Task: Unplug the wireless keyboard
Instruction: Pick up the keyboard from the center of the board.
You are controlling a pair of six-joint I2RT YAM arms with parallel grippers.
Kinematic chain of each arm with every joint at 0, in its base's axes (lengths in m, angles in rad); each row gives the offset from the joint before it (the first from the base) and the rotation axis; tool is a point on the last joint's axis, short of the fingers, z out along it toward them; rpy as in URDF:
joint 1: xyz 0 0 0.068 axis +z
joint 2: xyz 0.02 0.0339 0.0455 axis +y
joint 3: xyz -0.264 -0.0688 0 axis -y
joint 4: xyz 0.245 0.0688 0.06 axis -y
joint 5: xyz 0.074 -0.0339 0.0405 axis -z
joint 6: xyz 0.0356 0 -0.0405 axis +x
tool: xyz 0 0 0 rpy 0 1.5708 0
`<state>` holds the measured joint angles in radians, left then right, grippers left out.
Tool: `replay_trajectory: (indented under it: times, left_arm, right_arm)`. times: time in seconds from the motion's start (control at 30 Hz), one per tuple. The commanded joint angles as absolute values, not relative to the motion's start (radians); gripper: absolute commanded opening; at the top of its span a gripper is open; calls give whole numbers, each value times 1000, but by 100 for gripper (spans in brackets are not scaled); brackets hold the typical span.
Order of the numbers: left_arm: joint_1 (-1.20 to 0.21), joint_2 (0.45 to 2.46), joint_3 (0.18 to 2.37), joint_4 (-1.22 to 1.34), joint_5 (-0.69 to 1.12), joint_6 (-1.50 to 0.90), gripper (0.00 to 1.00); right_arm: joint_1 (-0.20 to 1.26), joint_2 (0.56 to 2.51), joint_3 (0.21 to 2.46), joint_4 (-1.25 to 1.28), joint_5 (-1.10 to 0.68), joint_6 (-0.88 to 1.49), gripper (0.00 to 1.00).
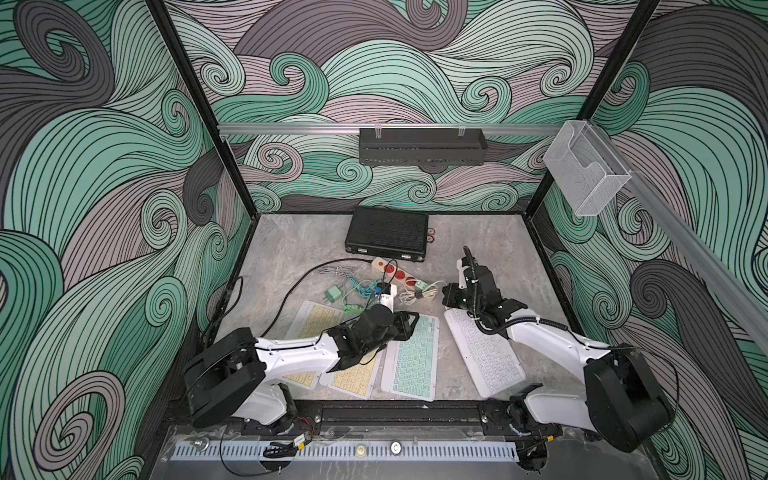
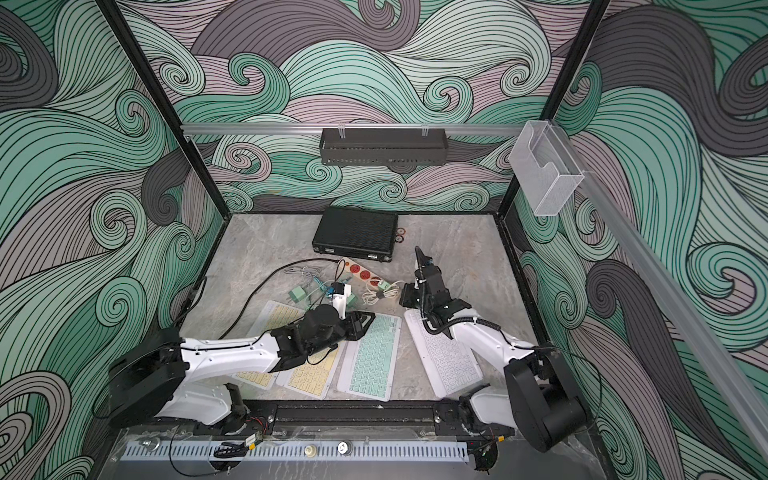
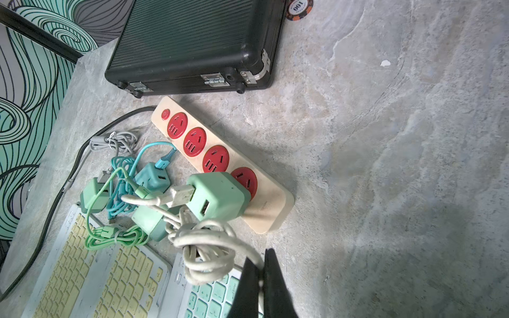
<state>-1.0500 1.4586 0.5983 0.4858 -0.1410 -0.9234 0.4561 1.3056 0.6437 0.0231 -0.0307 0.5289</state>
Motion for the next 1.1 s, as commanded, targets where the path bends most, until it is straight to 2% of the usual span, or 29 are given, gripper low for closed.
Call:
replay_trajectory:
  times: [0.0, 0.57, 0.83, 1.07]
  left_arm:
    - [-1083, 1562, 644, 603, -178, -969, 37]
    - [-1141, 1931, 778, 915, -189, -1012, 36]
    - [-1175, 2045, 810, 1080, -260, -1013, 41]
    - [-1180, 2122, 850, 1162, -253, -1008, 42]
  right_arm:
    - [462, 1311, 640, 82, -51, 565, 0]
    - [477, 1307, 651, 61, -30, 561, 0]
    - [479, 1298, 652, 60, -33, 564, 0]
    - [478, 1308, 653, 66, -41, 568, 0]
